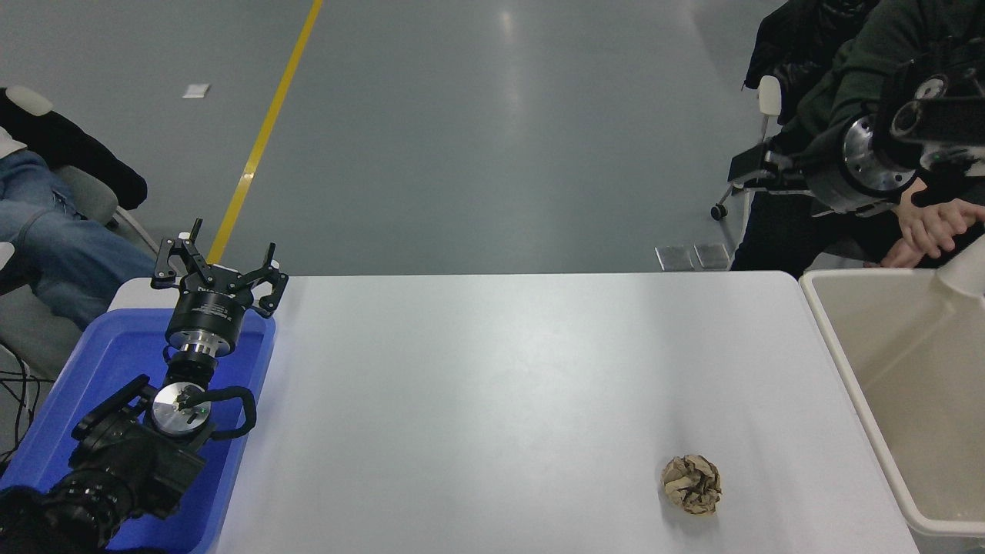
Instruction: Pick up foil plate and place in dustbin
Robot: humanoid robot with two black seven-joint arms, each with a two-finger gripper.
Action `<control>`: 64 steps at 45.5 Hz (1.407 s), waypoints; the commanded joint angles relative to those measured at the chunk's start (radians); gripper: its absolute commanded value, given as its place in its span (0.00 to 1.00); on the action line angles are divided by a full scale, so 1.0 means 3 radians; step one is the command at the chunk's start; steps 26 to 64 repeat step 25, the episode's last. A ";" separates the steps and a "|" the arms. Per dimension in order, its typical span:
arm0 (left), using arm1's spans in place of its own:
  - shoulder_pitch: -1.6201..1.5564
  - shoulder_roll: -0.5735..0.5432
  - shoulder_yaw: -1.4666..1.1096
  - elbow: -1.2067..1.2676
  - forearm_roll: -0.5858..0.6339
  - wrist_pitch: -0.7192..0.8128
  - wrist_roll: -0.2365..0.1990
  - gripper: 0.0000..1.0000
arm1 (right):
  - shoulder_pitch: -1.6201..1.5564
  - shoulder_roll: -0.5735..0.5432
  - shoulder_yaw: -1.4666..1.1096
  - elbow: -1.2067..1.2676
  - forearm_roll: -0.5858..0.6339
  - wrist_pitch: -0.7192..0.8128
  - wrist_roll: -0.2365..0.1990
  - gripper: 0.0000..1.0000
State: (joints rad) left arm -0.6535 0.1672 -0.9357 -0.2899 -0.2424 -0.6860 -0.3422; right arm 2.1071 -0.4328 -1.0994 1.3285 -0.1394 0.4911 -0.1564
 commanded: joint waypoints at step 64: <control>0.0000 0.0000 0.0000 0.0000 0.0000 0.0001 0.0000 0.99 | -0.0070 0.0313 0.0224 0.0250 0.0158 0.0925 -0.0036 1.00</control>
